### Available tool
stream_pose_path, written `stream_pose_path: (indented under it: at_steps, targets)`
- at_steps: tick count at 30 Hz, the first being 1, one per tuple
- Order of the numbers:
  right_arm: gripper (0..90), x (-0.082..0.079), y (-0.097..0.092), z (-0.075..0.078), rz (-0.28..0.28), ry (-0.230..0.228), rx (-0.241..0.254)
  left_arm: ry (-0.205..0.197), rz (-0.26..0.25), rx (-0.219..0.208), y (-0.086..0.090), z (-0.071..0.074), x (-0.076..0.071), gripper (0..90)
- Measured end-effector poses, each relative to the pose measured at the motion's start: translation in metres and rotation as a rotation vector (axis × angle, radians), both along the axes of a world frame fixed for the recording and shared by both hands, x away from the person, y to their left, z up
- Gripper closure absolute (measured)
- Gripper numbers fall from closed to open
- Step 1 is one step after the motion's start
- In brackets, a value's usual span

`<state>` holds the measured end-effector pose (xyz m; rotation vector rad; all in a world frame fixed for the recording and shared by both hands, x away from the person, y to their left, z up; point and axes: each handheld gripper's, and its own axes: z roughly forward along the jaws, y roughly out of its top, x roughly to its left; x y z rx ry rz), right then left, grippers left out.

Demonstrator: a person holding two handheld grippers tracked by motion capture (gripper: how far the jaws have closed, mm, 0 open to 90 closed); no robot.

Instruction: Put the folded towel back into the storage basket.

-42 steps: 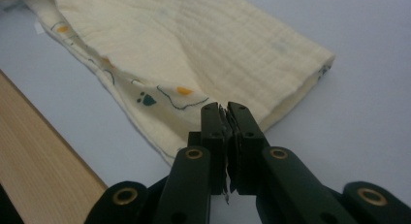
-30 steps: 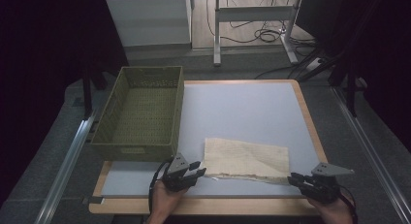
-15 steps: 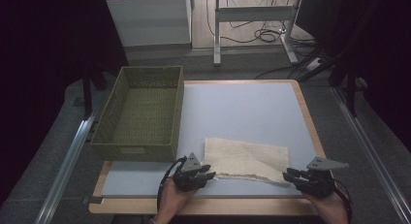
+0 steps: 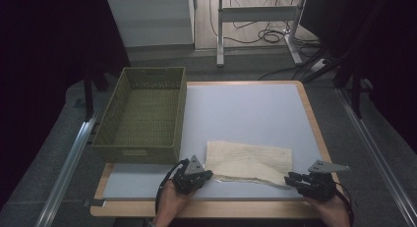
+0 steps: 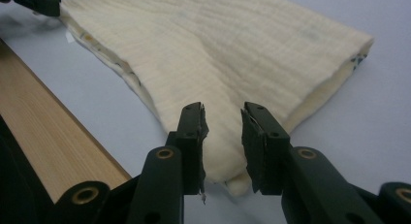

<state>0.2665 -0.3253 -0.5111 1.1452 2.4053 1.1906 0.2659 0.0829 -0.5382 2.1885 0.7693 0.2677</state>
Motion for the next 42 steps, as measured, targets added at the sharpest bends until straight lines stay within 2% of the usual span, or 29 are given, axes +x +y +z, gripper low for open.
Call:
stream_pose_path:
  at_steps: [2, 4, 6, 7, 9, 13, 19, 21, 25, 27, 30, 34, 35, 36, 37, 38, 39, 41, 42]
  targets:
    - [69.2, 0.001, 0.0, -0.002, -0.004, 0.005, -0.003, 0.011, -0.005, -0.032, 0.002, 0.0, 0.0, 78.1]
    - [68.7, 0.001, -0.001, -0.002, -0.006, 0.004, -0.002, -0.008, 0.01, -0.063, 0.005, 0.005, 0.001, 60.7]
    - [67.7, 0.002, -0.002, 0.001, -0.011, -0.003, 0.002, -0.019, 0.03, -0.106, 0.008, 0.011, 0.005, 54.8]
    - [66.3, 0.003, -0.003, 0.004, -0.015, -0.01, 0.004, -0.023, 0.042, -0.111, 0.009, 0.013, 0.006, 52.0]
    - [64.0, 0.006, -0.003, 0.007, -0.025, -0.02, 0.009, -0.033, 0.062, -0.127, 0.009, 0.017, 0.013, 51.2]
    - [62.0, 0.02, -0.005, 0.013, -0.051, -0.035, 0.021, -0.024, 0.101, -0.158, 0.003, 0.021, 0.033, 49.9]
    - [62.0, 0.048, -0.009, 0.02, -0.102, -0.058, 0.018, -0.046, 0.166, -0.144, -0.012, 0.03, 0.066, 45.9]
    - [62.1, 0.062, -0.01, 0.021, -0.13, -0.063, 0.003, -0.054, 0.2, -0.123, -0.015, 0.032, 0.076, 46.0]
    - [62.5, 0.08, -0.01, 0.016, -0.159, -0.059, -0.011, -0.072, 0.278, -0.075, -0.019, 0.031, 0.09, 49.1]
    - [62.3, 0.089, -0.009, 0.011, -0.168, -0.048, -0.024, -0.071, 0.322, -0.051, -0.02, 0.026, 0.098, 54.4]
    - [61.9, 0.094, -0.007, 0.004, -0.172, -0.037, -0.04, -0.056, 0.355, 0.011, -0.02, 0.017, 0.107, 55.4]
    - [60.4, 0.096, -0.004, -0.008, -0.145, -0.018, -0.082, -0.012, 0.353, 0.04, -0.021, 0.004, 0.112, 52.9]
    - [61.1, 0.095, -0.003, -0.011, -0.143, -0.032, -0.092, -0.004, 0.345, 0.036, -0.022, 0.001, 0.112, 51.8]
    - [63.3, 0.094, -0.002, -0.011, -0.144, -0.035, -0.092, -0.003, 0.336, 0.014, -0.021, 0.0, 0.112, 51.9]
    - [70.6, 0.093, -0.002, -0.011, -0.147, -0.034, -0.089, 0.011, 0.328, 0.002, -0.02, -0.001, 0.112, 54.1]
    - [77.6, 0.092, -0.003, -0.01, -0.137, -0.02, -0.085, 0.029, 0.32, -0.025, -0.019, -0.001, 0.112, 58.5]
    - [83.7, 0.092, -0.003, -0.01, -0.126, -0.008, -0.073, 0.034, 0.307, -0.03, -0.018, -0.001, 0.112, 63.2]
    - [85.8, 0.091, -0.001, -0.009, -0.112, -0.007, -0.084, 0.049, 0.275, -0.046, -0.018, -0.001, 0.11, 76.9]
    - [86.2, 0.091, 0.0, -0.008, -0.108, -0.01, -0.103, 0.046, 0.262, -0.037, -0.019, -0.001, 0.109, 82.2]
